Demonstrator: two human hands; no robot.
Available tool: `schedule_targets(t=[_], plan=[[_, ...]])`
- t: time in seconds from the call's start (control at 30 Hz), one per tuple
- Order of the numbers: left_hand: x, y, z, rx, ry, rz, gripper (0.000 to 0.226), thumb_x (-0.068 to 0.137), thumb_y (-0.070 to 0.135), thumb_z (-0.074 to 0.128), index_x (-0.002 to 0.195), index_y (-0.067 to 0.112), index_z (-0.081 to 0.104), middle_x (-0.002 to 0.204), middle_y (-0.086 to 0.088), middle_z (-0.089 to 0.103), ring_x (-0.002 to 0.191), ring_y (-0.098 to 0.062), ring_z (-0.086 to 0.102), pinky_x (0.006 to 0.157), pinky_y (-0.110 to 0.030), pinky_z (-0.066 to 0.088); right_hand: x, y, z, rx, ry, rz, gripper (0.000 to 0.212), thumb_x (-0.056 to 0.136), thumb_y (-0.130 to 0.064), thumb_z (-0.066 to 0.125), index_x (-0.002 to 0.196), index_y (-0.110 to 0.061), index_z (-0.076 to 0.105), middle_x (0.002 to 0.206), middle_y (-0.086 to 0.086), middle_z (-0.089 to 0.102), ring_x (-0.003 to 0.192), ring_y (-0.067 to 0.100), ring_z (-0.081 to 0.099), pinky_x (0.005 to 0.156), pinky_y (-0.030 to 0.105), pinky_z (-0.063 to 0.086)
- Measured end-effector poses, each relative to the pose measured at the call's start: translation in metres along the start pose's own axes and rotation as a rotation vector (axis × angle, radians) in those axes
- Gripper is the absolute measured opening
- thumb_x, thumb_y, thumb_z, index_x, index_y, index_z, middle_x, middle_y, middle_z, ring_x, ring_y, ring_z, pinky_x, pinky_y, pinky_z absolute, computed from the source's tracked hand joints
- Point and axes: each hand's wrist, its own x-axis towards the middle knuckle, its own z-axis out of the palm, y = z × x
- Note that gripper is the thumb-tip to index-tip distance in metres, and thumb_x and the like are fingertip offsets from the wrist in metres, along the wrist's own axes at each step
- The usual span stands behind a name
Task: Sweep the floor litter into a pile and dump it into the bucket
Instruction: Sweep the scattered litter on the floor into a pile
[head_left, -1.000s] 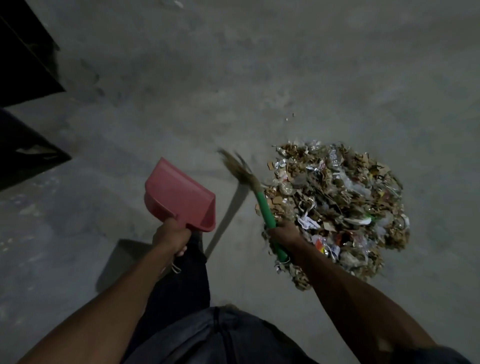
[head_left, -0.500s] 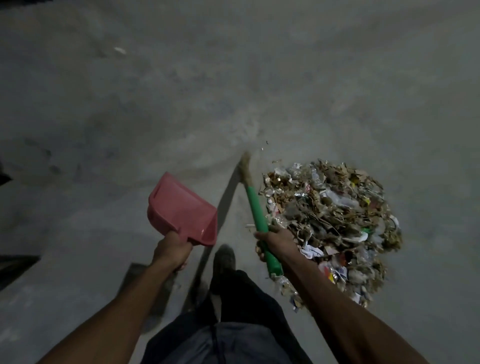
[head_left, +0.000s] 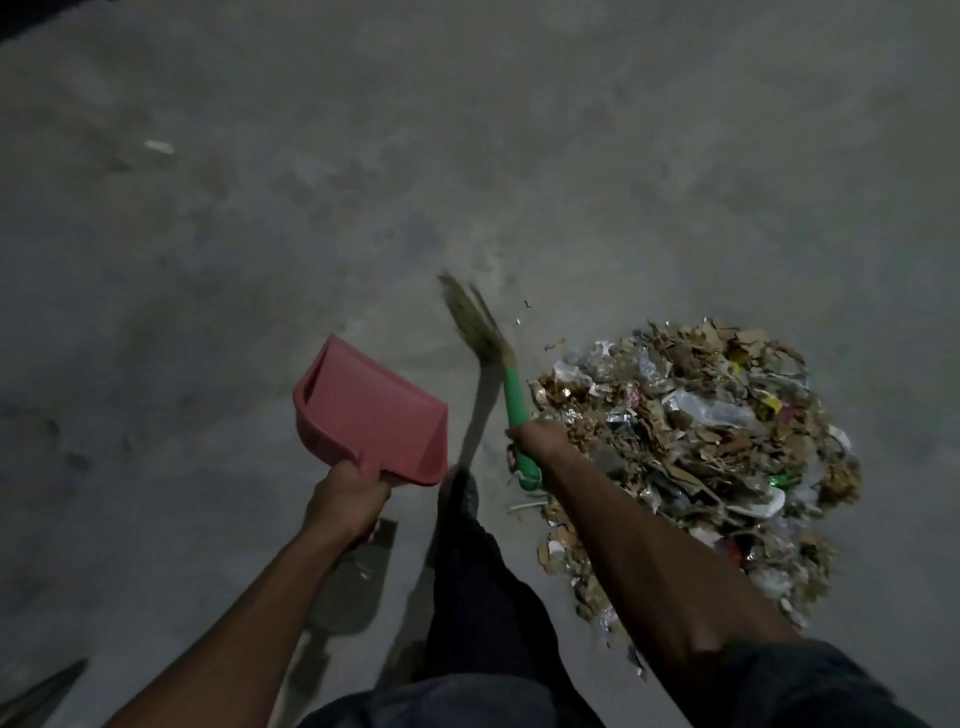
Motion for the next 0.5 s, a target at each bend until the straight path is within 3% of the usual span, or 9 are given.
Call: schedule_targets(t=[0.2,0.33,0.43,0.5], plan=[[0.052,0.065,-0.007,0.051,-0.051,0.048,0.031,0.069,0.031,0.058,0.088,0.008,0.057,0.077,-0.022,0.066,0.072,-0.039,0.067,0.065,-0.039,0.053,0.040,-0.057,-0.018,0.534,0.026,0.194,0.007,0.097,-0.003,0.049,0.091,0.000,0.046,0.065,0.012,0.046,0.034,0.015,0.046,0.030,0.017,0.038],[0.072,0.094,-0.011,0.092,-0.094,0.076,0.017,0.080,0.019,0.059,0.092,0.006,0.058,0.075,-0.020,0.065,0.066,-0.036,0.065,0.062,-0.037,0.051,0.042,-0.059,-0.020,0.878,0.054,0.198,0.004,0.098,-0.003,0.043,0.100,-0.005,0.042,0.073,0.010,0.042,0.028,0.012,0.044,0.030,0.016,0.038],[0.079,0.110,-0.015,0.109,-0.101,0.119,0.010,0.082,0.012,0.060,0.089,0.005,0.059,0.071,-0.019,0.064,0.061,-0.034,0.063,0.056,-0.034,0.047,0.032,-0.052,-0.031,1.042,0.098,0.186,0.007,0.098,-0.003,0.042,0.091,-0.005,0.042,0.072,0.009,0.043,0.028,0.011,0.044,0.029,0.016,0.036],[0.084,0.118,-0.022,0.145,-0.121,0.157,0.010,0.082,0.012,0.060,0.089,0.005,0.060,0.074,-0.018,0.064,0.065,-0.035,0.065,0.061,-0.038,0.051,0.019,-0.045,-0.042,1.094,0.140,0.183,0.007,0.099,-0.003,0.040,0.093,-0.005,0.041,0.074,0.009,0.041,0.028,0.010,0.042,0.028,0.017,0.036]])
